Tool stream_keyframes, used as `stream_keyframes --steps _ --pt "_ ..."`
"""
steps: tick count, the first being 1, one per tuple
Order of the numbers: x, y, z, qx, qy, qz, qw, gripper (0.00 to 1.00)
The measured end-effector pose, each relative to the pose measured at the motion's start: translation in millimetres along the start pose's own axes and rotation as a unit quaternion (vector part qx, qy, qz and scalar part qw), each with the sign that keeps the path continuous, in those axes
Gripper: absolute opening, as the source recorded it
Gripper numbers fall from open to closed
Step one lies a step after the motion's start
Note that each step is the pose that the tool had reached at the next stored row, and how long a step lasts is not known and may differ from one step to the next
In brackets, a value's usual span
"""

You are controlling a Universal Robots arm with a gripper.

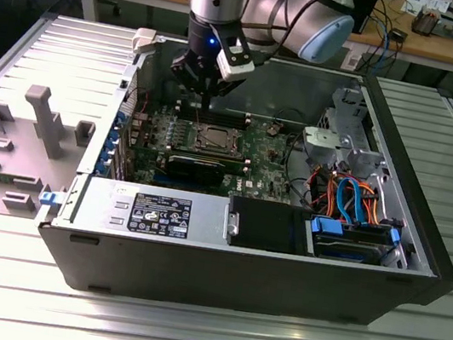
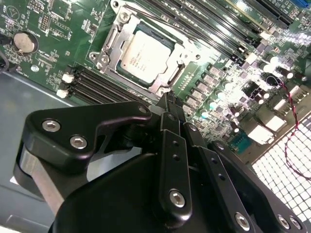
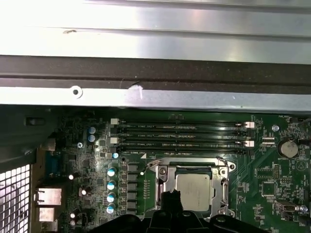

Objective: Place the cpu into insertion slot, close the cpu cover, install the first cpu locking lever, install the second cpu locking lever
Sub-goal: 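Install the first cpu locking lever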

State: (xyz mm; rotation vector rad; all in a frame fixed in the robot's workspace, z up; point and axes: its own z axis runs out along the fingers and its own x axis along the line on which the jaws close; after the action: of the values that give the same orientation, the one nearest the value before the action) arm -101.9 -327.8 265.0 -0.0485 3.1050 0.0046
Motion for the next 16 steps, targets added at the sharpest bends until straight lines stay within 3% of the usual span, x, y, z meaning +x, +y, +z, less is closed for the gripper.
stream_keyframes --steps 5,10,16 --pt "14.2 0.0 -0.5 -0.0012 0.0 -0.009 1.0 0.11" --pt "23.5 -0.2 -0.9 -0.0026 0.0 -0.02 0.9998 0.11" --pt "29.5 2.8 -1.1 -0.0029 0.0001 -0.028 0.9996 0.11"
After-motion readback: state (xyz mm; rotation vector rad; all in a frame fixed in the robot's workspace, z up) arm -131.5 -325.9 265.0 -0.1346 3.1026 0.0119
